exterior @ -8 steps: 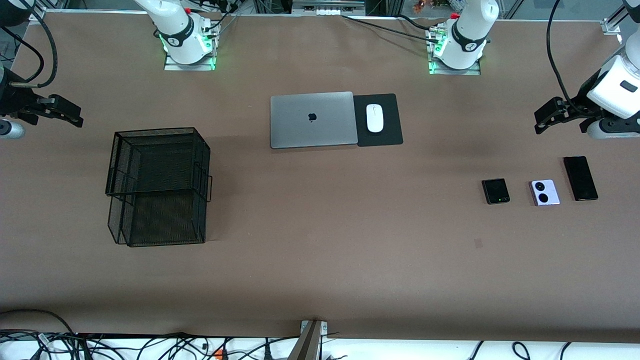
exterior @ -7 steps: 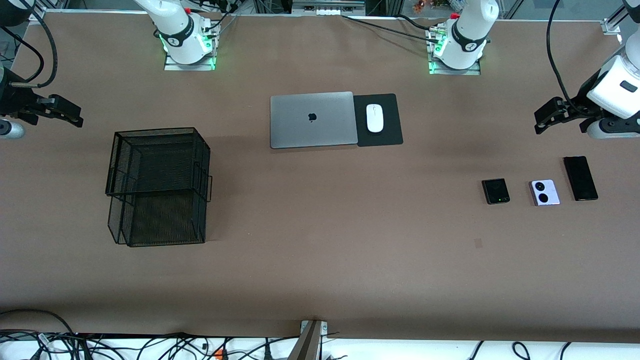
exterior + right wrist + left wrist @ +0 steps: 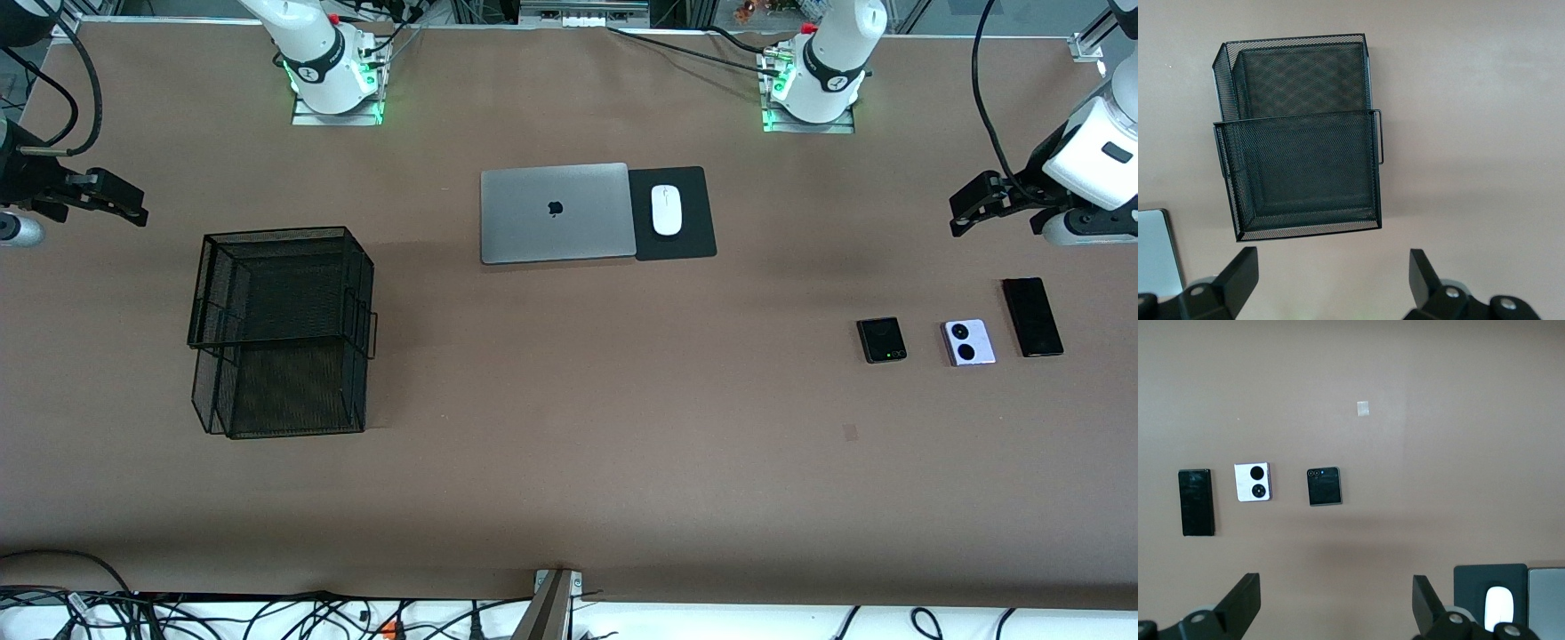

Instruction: Place phones with both arms

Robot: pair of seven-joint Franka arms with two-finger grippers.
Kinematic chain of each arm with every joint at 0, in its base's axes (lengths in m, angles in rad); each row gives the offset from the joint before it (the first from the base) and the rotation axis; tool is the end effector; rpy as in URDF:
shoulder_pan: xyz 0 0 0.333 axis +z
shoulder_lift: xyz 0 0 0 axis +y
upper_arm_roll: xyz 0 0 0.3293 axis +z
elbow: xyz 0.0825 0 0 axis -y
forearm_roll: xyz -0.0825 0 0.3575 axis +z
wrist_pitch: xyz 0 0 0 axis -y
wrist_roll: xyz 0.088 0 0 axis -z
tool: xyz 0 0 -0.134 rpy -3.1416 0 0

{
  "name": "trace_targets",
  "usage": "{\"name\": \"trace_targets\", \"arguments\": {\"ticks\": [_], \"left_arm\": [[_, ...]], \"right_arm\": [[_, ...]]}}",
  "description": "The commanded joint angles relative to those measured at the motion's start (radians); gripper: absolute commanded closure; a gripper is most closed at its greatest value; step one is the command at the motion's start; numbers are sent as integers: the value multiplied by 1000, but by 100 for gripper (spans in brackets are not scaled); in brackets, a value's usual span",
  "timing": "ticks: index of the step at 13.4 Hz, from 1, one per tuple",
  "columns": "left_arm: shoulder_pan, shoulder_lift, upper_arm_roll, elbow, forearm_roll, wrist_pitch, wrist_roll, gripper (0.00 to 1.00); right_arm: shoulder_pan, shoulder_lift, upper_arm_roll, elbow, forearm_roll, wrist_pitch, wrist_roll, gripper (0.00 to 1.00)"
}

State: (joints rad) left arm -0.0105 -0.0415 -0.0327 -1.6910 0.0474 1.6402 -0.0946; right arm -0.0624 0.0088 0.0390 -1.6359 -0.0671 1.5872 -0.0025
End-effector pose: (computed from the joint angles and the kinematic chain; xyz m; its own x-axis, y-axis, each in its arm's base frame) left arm 0.5182 -0.0167 0.5849 0.9988 0.0480 -0.0048 0.0477 -0.9976 -0.0493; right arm 0.5278 -0.0213 0.5789 0.9981 -0.0197 -0.0577 -0.0159 -0.9977 0.0664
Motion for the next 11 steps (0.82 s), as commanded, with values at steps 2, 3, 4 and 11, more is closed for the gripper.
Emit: {"name": "trace_targets", "arguments": {"ticks": [2,3,4,11], "left_arm": [[11,43,-6,39,-23,-33,3,0],[8,52,-6,54,-24,-33,10,0],[3,72,-6,65,-18,-34,9,0],[24,156,-1,53,-14,-25,70,0]], "right_arm": [[3,-3,-1,10,18,-9,10,0],[3,-4,-1,11,18,-9,10,0],[3,-3,-1,10,18,-9,10,0],[3,-3,-1,10,18,-10,10,0]]}}
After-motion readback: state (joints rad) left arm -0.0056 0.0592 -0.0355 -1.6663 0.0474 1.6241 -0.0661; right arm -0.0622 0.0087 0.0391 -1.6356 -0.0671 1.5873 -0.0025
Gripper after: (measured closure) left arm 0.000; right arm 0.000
